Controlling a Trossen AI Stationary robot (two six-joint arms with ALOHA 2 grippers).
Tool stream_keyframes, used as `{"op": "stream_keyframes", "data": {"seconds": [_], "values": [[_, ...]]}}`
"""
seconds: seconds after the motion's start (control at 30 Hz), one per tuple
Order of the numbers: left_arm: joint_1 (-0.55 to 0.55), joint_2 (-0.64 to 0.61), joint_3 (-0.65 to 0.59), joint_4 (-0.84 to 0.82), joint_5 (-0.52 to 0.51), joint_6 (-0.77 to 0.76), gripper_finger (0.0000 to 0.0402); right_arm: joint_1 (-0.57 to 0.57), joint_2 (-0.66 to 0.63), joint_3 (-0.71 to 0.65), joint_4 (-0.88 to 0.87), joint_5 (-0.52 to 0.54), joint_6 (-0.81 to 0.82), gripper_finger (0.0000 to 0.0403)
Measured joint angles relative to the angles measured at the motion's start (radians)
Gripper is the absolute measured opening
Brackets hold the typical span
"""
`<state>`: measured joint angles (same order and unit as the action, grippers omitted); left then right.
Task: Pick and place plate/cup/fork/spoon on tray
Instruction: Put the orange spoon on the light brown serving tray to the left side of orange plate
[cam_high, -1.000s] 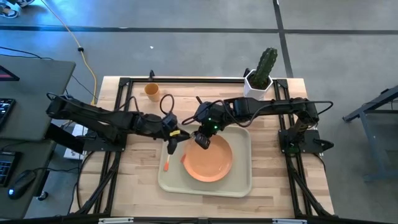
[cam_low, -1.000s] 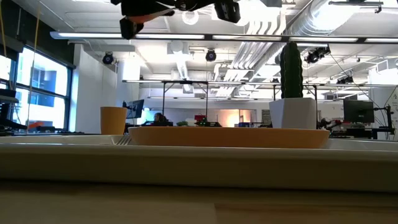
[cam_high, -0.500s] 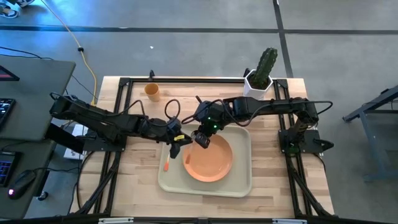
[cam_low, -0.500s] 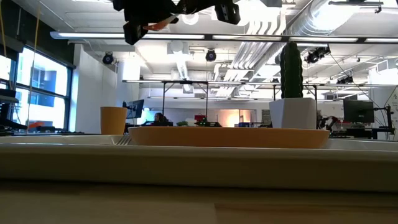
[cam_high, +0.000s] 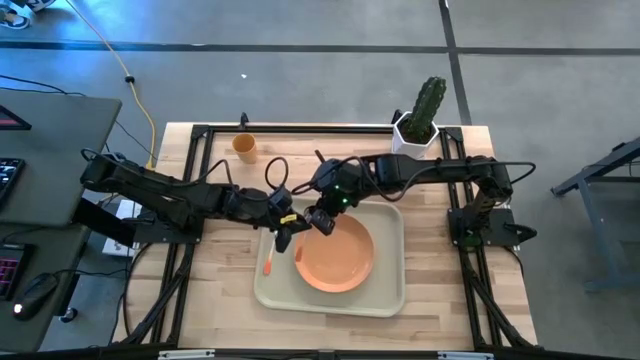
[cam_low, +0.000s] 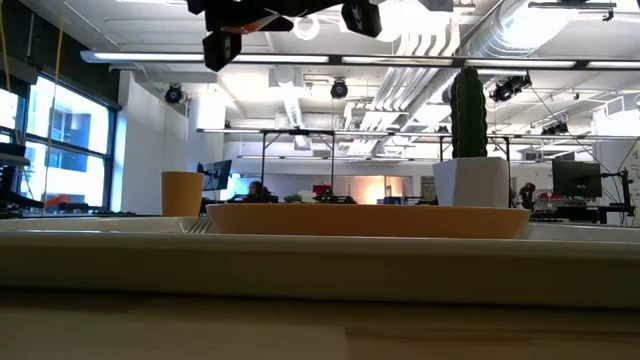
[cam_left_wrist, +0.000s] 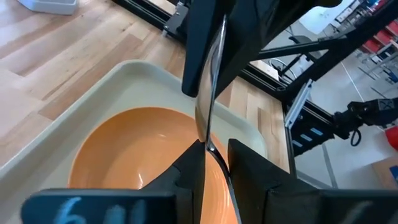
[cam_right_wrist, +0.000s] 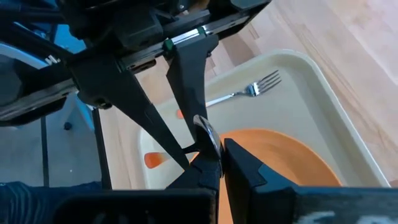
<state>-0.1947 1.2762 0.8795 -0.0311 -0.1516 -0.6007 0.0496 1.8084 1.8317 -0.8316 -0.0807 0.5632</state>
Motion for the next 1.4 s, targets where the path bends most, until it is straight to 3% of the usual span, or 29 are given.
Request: {"op": "stream_keyframes", "data": {"seconds": [0.13, 0.27, 0.4, 0.53, 0.63, 0.77, 0.97, 1.4], "values": [[0.000, 0.000, 0.000, -0.004, 0.000, -0.011, 0.0064, 0.000, 0.000, 0.000, 0.003, 0.000, 0.000, 0.0000], [0.000, -0.002, 0.000, -0.022, 0.020, -0.039, 0.0016, 0.000, 0.000, 0.000, 0.001, 0.002, -0.006, 0.0000], [0.000, -0.016, 0.002, -0.050, 0.011, -0.103, 0.0009, -0.002, 0.000, 0.000, 0.009, 0.001, -0.006, 0.0006], [-0.020, -0.018, -0.001, -0.167, -0.016, -0.178, 0.0003, -0.005, 0.004, 0.000, -0.011, 0.024, 0.019, 0.0039], [-0.049, -0.011, -0.098, -0.198, -0.038, -0.300, 0.0002, -0.003, -0.001, 0.001, -0.071, 0.146, 0.071, 0.0079], [-0.053, -0.024, -0.268, -0.060, -0.065, -0.531, 0.0002, 0.004, 0.000, 0.000, -0.143, 0.266, 0.119, 0.0129], [-0.047, -0.019, -0.451, 0.147, -0.137, -0.781, 0.0001, 0.023, 0.000, 0.001, -0.134, 0.271, 0.109, 0.0172], [-0.070, 0.032, -0.474, 0.168, -0.171, -0.833, 0.0001, 0.027, 0.000, 0.000, -0.128, 0.253, 0.113, 0.0178]]}}
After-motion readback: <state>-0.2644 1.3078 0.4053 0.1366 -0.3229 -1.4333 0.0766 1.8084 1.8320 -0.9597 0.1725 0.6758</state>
